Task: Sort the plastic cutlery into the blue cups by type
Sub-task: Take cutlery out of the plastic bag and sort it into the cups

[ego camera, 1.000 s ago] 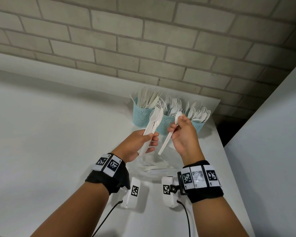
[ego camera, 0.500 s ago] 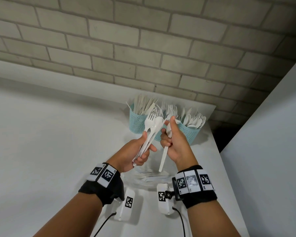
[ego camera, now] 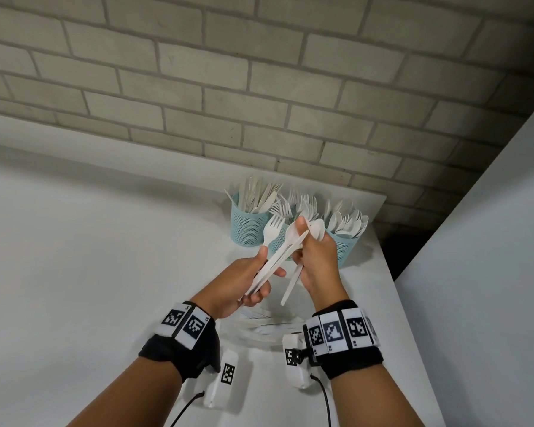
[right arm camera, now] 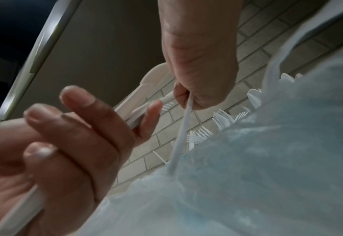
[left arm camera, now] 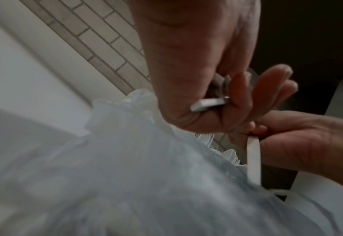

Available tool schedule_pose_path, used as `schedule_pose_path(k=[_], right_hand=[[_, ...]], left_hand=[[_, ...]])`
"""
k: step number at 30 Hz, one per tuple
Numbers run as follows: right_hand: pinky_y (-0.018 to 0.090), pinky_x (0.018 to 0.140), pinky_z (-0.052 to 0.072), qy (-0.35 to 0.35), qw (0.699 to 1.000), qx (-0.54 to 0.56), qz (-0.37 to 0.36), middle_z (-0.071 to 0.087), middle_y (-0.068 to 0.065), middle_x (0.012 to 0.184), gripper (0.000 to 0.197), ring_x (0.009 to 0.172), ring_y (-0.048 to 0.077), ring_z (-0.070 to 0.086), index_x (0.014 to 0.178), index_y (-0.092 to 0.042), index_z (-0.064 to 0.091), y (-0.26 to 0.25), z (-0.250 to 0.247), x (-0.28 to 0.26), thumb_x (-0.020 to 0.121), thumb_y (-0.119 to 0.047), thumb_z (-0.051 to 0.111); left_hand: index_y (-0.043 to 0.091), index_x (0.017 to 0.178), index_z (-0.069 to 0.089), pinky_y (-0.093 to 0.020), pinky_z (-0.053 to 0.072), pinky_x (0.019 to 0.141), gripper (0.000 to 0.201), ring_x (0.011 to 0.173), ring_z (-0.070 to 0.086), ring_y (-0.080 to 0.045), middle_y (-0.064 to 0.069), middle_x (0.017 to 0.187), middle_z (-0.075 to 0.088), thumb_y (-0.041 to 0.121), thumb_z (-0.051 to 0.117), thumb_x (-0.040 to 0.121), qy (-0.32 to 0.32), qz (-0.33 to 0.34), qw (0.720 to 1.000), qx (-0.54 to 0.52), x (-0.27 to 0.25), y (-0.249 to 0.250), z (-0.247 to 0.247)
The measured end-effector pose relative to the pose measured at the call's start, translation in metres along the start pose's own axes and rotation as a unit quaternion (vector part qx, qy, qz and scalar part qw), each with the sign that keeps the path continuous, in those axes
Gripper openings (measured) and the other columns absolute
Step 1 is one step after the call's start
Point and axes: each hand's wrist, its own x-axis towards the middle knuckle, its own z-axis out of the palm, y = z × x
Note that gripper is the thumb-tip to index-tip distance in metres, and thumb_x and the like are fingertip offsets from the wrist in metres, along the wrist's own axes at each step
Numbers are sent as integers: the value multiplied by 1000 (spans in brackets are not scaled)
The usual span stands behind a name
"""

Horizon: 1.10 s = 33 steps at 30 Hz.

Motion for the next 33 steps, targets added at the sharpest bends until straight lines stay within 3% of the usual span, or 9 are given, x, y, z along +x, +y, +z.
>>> schedule_pose_path(k=[3, 7, 9, 12, 15, 19, 25, 33], right_hand=[[16, 42, 43, 16, 1000, 2, -9, 62, 1, 76, 16, 63, 13, 56, 90, -14, 60, -2, -1, 3, 85, -28, 67], [22, 55, 48, -13, 999, 35, 20, 62, 2, 82, 29, 69, 13, 59, 111, -9, 58, -1, 0, 5, 90, -29, 60], [24, 55, 52, -24, 995, 86, 36, 63, 7, 84, 32, 67, 14, 63, 118, -5, 54, -1, 0, 7, 94, -26, 53], [24, 53, 56, -17, 990, 140, 17, 65, 15, 84, 27, 57, 15, 67, 117, -1, 47, -9, -3, 14, 99, -22, 44], [23, 47, 52, 41, 982, 185, -12, 60, 14, 77, 7, 49, 16, 58, 99, -10, 44, -29, -13, 32, 101, -16, 40], [18, 40, 39, 106, 969, 190, -119, 47, 4, 66, 14, 40, 6, 42, 87, -16, 42, -64, -27, 59, 101, -17, 40], [18, 55, 43, 221, 921, 120, -298, 51, -1, 67, 16, 51, 4, 48, 85, -22, 42, -107, -41, 85, 101, -18, 39], [11, 67, 45, 215, 906, -26, -364, 51, -7, 80, 2, 69, 3, 50, 97, -11, 45, -86, -52, 122, 98, -12, 46]], left_hand=[[11, 91, 66, -19, 27, 43, 55, 38, 35, -7, 2, 49, 49, 53, 30, 95, 7, 3, 1000, -1, 0, -2, 1], [11, 81, 62, -16, 26, 40, 55, 37, 33, -6, 3, 47, 47, 54, 31, 95, 23, -9, 1000, -3, 2, -3, 4], [11, 82, 63, -15, 26, 39, 56, 37, 32, -6, 4, 46, 47, 54, 30, 95, 22, -11, 1000, -4, 2, -3, 5], [11, 90, 67, -17, 24, 40, 57, 36, 30, -6, 4, 44, 44, 52, 29, 96, 20, -4, 1000, -3, 4, -3, 5], [11, 95, 67, -16, 23, 39, 55, 36, 29, -5, 5, 45, 43, 51, 29, 97, 27, 8, 1000, -1, 6, 0, 3], [10, 100, 64, -15, 22, 39, 49, 40, 29, -4, 6, 50, 38, 47, 33, 96, 42, 28, 998, -29, 10, 4, 4], [10, 104, 63, -13, 26, 40, 42, 45, 34, -2, 4, 60, 42, 42, 36, 97, 49, 39, 997, -49, 15, 10, 6], [12, 103, 64, -13, 28, 43, 41, 46, 37, -2, 4, 62, 43, 42, 36, 98, 49, 46, 996, -52, 20, 13, 7]])
